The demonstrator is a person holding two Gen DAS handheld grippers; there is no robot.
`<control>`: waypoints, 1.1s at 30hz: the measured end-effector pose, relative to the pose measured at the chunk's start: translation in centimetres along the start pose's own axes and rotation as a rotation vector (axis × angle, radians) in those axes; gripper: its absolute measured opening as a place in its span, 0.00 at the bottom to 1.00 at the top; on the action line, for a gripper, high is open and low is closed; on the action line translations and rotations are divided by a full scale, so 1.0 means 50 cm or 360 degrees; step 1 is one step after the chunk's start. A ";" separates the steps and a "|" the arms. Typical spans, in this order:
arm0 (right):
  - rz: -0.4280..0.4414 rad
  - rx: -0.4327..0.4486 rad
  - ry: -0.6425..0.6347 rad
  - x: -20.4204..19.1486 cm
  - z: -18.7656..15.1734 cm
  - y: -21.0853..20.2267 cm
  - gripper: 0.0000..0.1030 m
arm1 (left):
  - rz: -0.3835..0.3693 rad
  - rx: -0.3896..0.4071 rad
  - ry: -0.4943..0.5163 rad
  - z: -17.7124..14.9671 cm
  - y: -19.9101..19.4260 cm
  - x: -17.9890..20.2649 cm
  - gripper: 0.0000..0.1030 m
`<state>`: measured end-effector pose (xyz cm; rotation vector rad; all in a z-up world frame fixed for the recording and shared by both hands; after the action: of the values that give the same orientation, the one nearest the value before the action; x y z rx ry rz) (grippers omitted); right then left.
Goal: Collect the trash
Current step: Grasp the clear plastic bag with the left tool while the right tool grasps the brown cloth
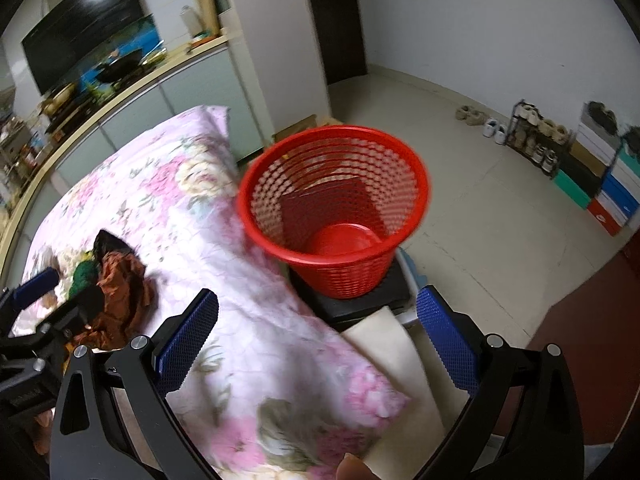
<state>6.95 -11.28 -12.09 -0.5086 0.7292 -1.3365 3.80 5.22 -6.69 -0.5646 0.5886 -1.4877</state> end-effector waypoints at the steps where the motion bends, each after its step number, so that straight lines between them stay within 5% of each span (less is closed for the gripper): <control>1: 0.0025 -0.0019 -0.0015 -0.015 -0.005 0.007 0.93 | 0.0011 0.0000 -0.0009 0.000 -0.002 -0.009 0.93; 15: 0.0296 -0.0240 -0.0315 -0.192 -0.063 0.076 0.93 | 0.0239 0.0079 -0.0273 0.023 -0.083 -0.221 0.93; 26: 0.0242 -0.0253 -0.0453 -0.214 -0.072 0.117 0.93 | 0.0382 0.0115 -0.0476 0.008 -0.148 -0.372 0.93; 33: 0.0205 -0.0233 -0.0549 -0.217 -0.086 0.116 0.93 | 0.0350 0.0069 -0.0447 -0.024 -0.153 -0.363 0.93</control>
<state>7.03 0.75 -17.17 -0.7741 0.5650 -1.0450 -2.65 23.31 -2.17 -0.6406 0.3840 -1.1859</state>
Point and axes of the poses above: each gripper's, at about its wrist camera, not at the fingertips, and y roughly the way its jaws point, x to its right, z to its top, the point moved 6 cm from there along y, roughly the way its jaws point, and after that the axes turned 7 degrees about x, right-handed, at the moved point
